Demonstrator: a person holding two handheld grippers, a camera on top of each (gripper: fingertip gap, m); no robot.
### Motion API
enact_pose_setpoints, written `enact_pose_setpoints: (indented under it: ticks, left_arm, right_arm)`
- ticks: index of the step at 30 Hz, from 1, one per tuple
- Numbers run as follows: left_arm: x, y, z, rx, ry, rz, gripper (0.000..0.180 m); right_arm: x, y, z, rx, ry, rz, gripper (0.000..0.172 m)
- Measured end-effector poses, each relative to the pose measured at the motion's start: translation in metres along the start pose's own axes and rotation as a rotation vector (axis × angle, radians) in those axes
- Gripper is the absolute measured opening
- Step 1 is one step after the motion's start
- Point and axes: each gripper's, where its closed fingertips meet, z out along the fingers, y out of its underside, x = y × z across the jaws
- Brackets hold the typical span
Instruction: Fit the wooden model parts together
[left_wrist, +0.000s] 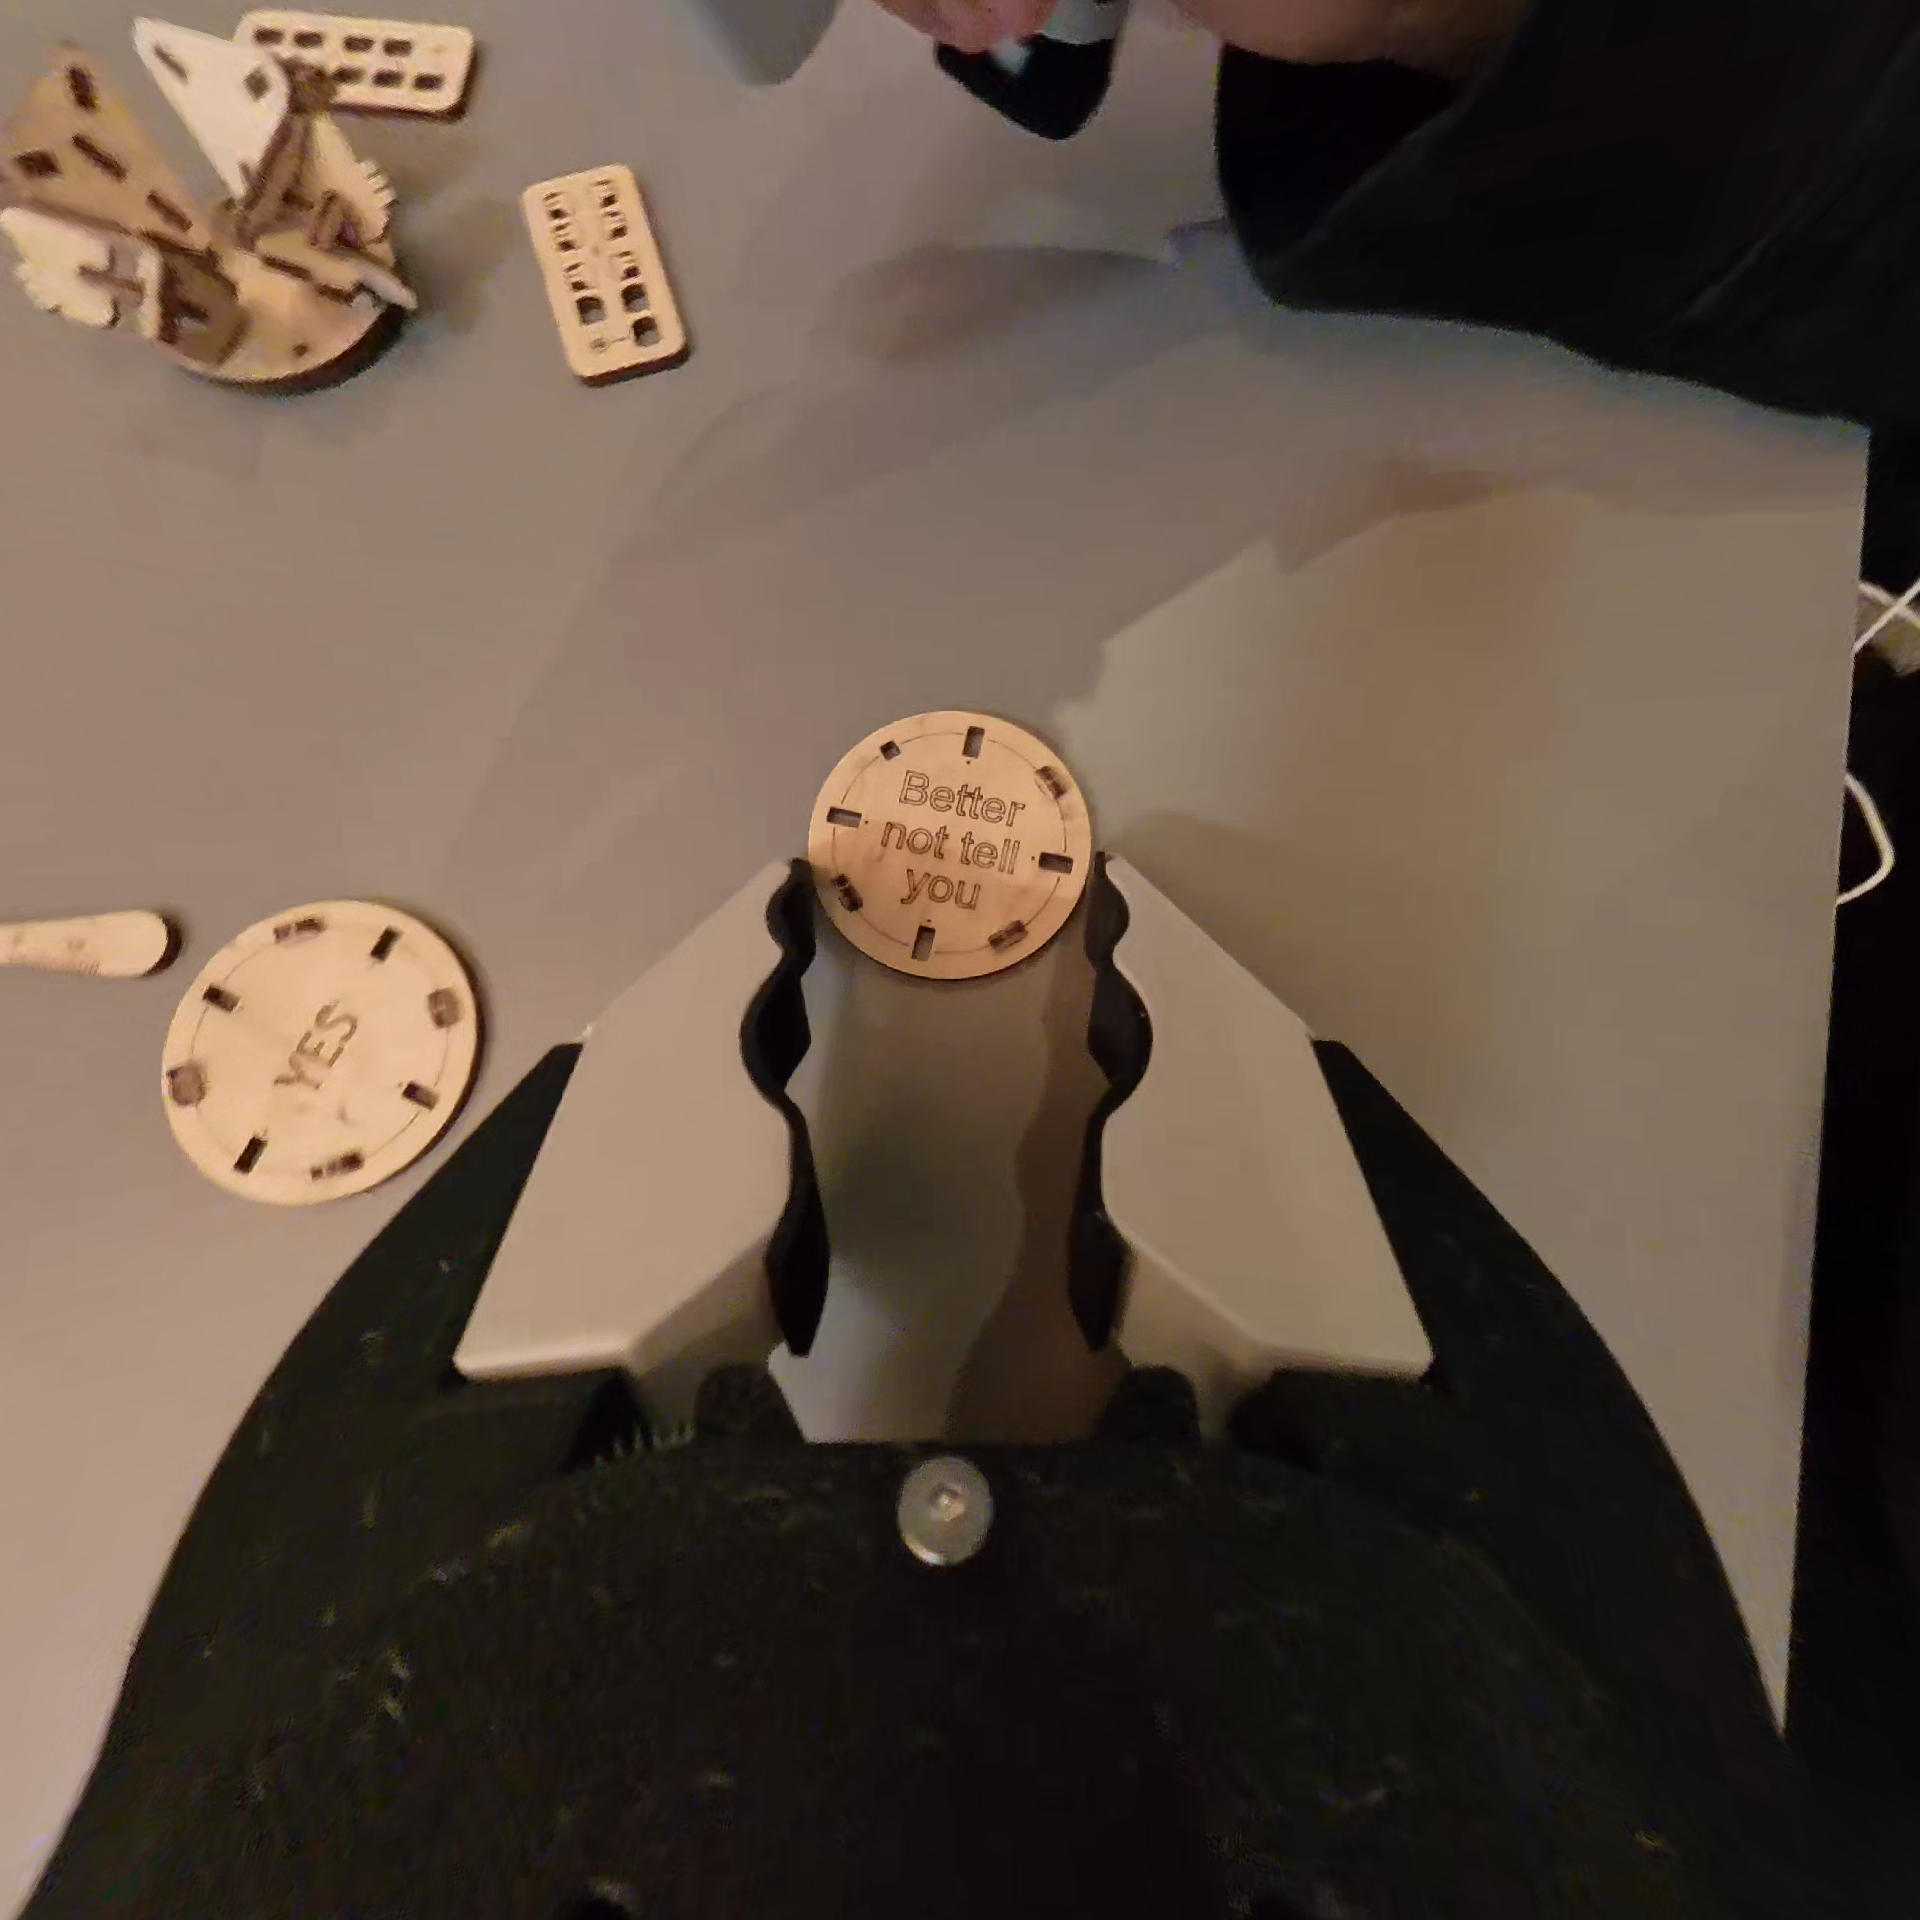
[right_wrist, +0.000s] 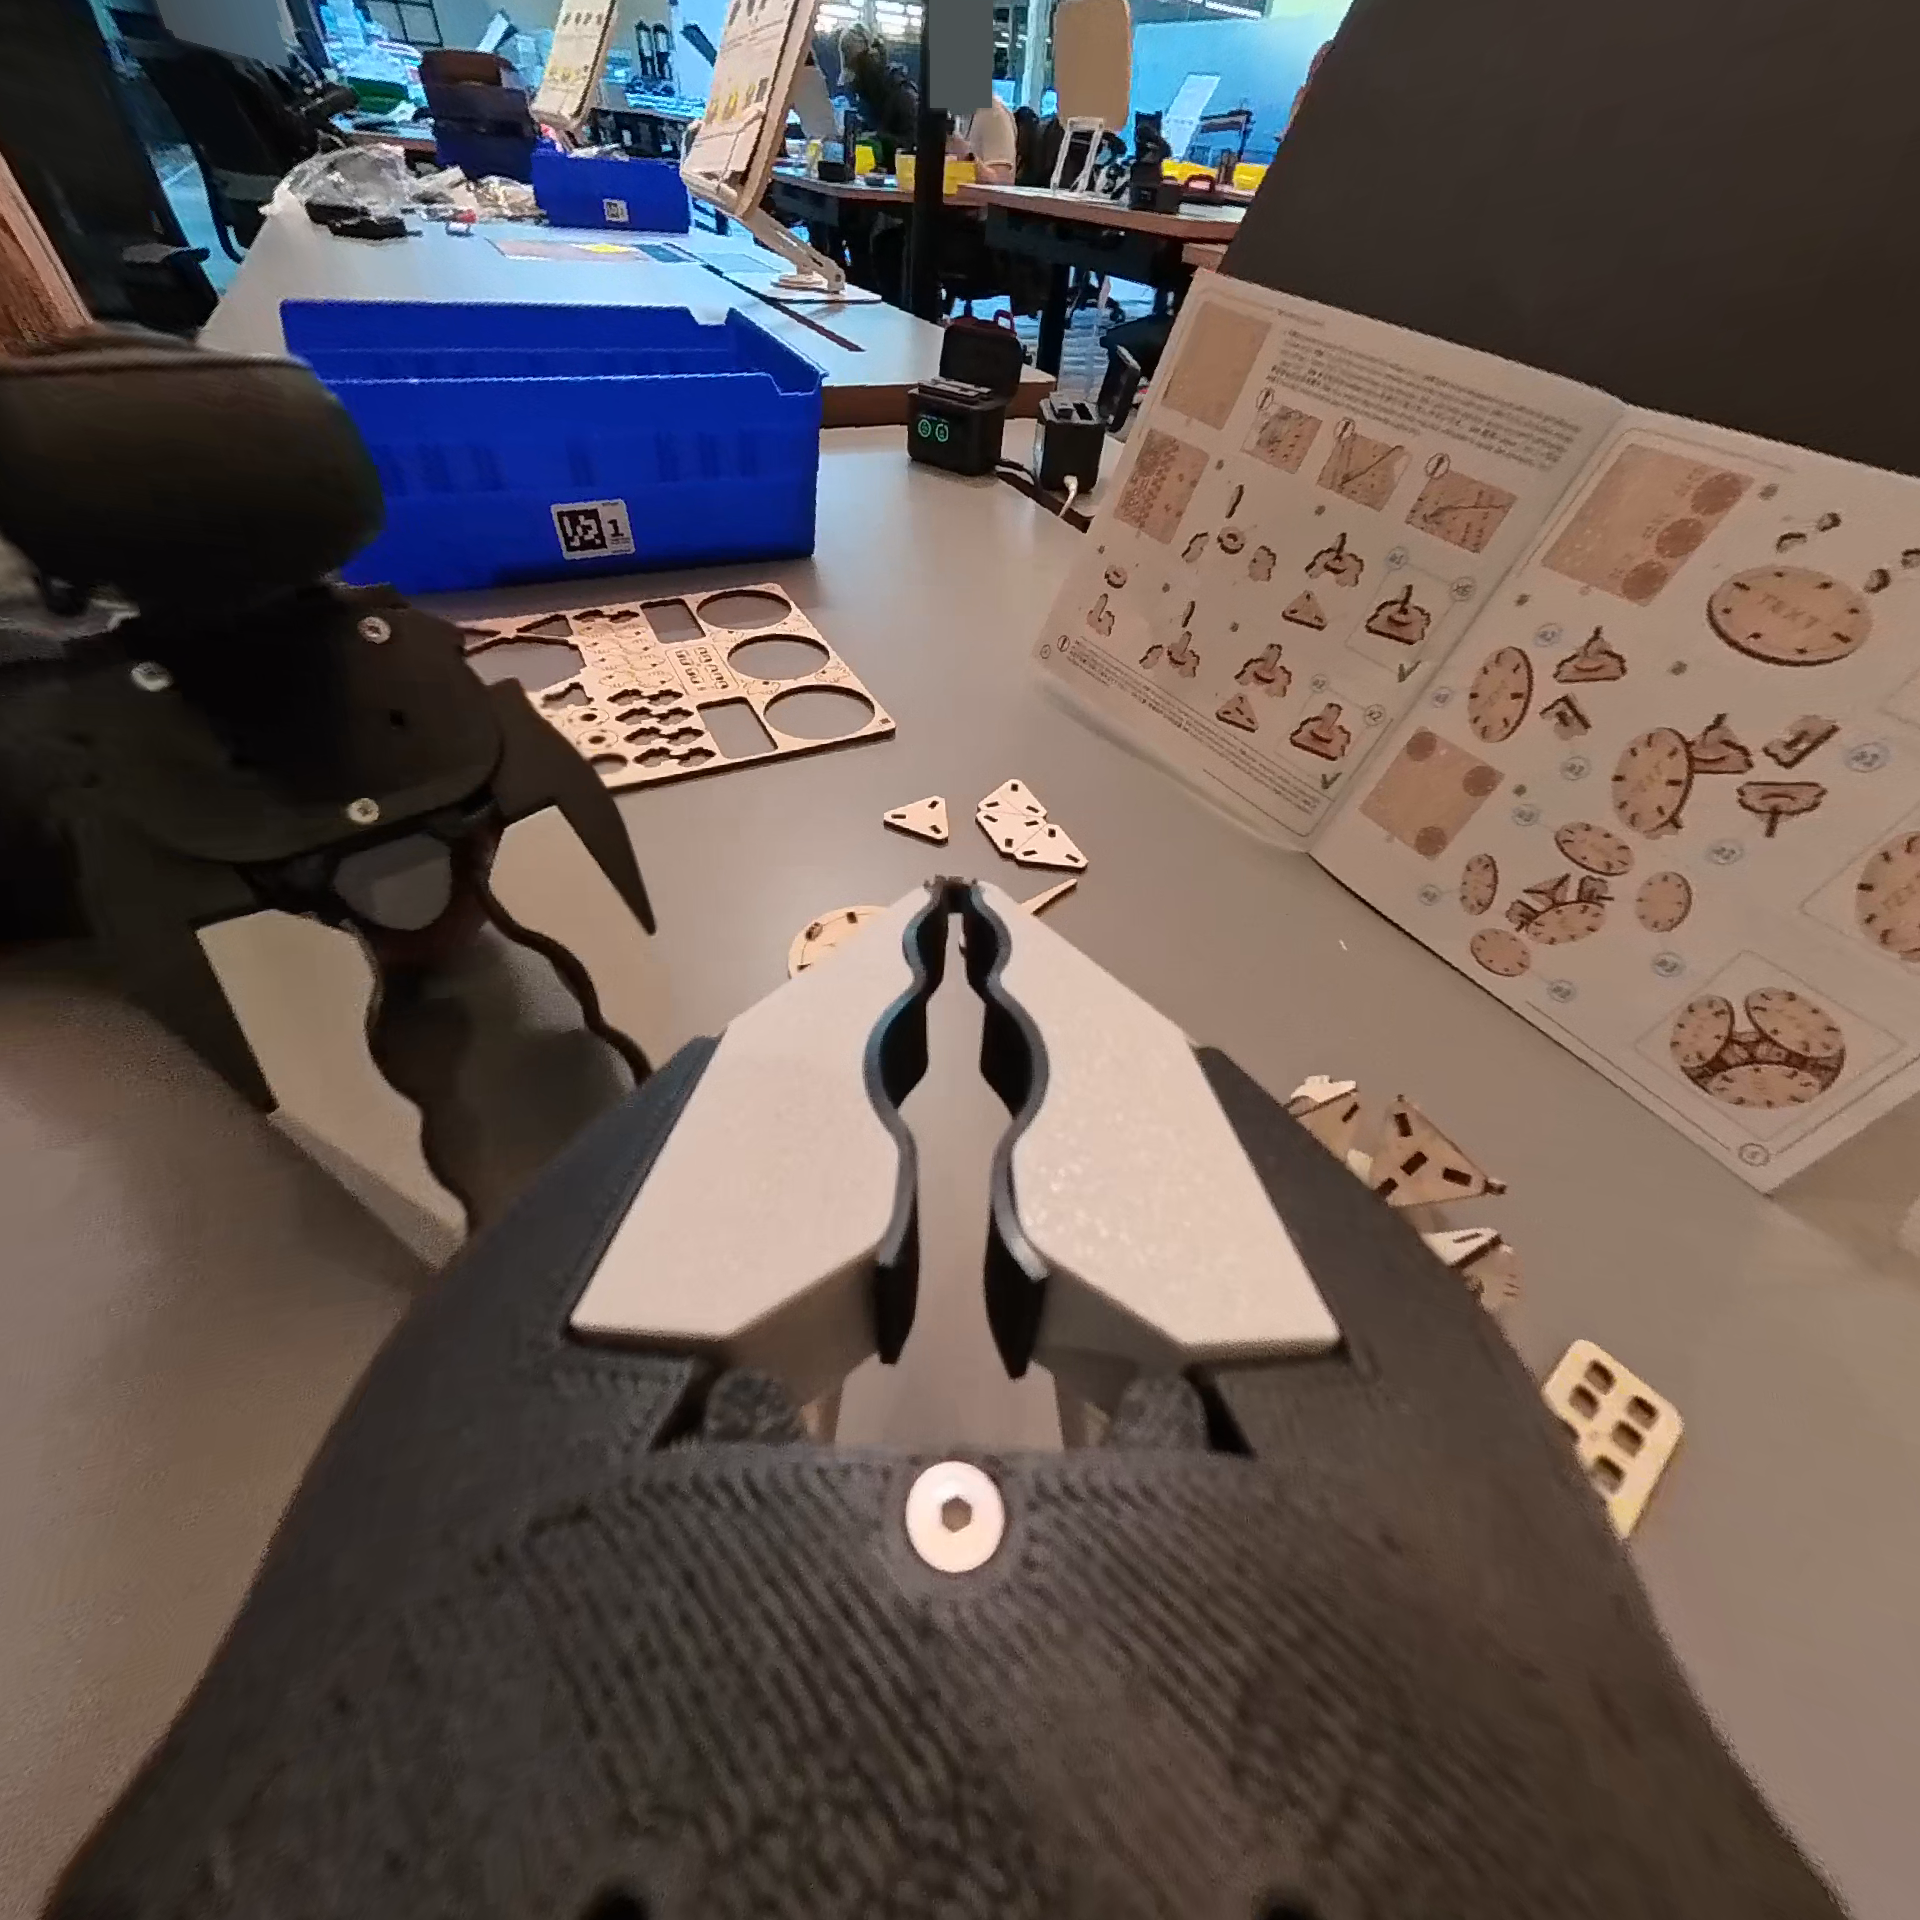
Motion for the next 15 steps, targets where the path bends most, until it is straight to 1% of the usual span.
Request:
enact_pose_setpoints:
  ticks: [4, 8, 10, 12, 15]
  left_arm:
    - [-0.006, -0.002, -0.005, 0.032, 0.009, -0.063, 0.051]
    - [-0.014, -0.012, -0.016, 0.122, -0.031, -0.067, 0.052]
    - [-0.015, -0.009, -0.016, 0.115, -0.014, -0.092, 0.051]
    - [-0.015, -0.003, -0.014, 0.076, 0.000, -0.111, 0.052]
    - [-0.017, -0.001, -0.013, 0.066, -0.009, -0.119, 0.051]
  right_arm:
    - [-0.003, 0.007, 0.002, -0.045, -0.042, 0.078, 0.000]
    - [-0.012, 0.040, 0.009, -0.221, -0.147, 0.244, 0.001]
    - [-0.014, 0.053, 0.010, -0.274, -0.174, 0.309, 0.000]
    - [-0.016, 0.061, 0.009, -0.303, -0.190, 0.353, 0.000]
    - [-0.017, 0.060, 0.008, -0.274, -0.203, 0.440, 0.000]
